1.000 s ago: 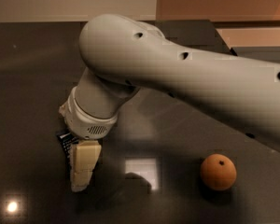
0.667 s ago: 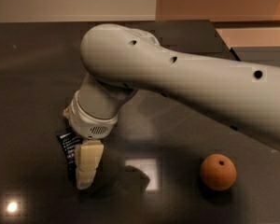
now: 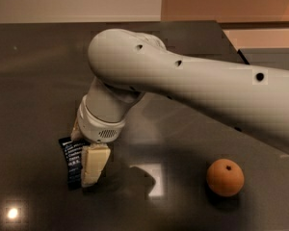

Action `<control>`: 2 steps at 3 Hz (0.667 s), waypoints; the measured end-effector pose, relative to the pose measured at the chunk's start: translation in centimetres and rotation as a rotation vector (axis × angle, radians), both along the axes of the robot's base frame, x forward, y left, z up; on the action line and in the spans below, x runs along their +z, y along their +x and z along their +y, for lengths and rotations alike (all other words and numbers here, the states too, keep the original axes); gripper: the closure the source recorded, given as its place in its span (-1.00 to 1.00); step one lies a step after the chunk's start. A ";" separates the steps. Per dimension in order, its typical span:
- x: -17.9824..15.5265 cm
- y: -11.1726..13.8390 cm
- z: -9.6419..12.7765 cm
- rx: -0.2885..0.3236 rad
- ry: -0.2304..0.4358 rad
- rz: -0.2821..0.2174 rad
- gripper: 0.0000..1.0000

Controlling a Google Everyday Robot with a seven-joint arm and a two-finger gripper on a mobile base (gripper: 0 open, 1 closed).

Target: Move rxbar blueberry near blue chip bag

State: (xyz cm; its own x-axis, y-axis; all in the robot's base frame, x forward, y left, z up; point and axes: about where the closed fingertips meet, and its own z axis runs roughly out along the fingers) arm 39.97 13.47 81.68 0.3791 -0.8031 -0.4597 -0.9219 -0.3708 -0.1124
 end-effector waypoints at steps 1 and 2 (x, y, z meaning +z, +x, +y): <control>0.3 0.0 -0.1 0.000 0.000 0.001 0.27; 0.8 0.1 -0.1 0.000 0.000 0.001 0.72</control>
Offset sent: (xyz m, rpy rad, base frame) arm 0.0381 -0.0363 0.0522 0.0850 0.0213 -0.0633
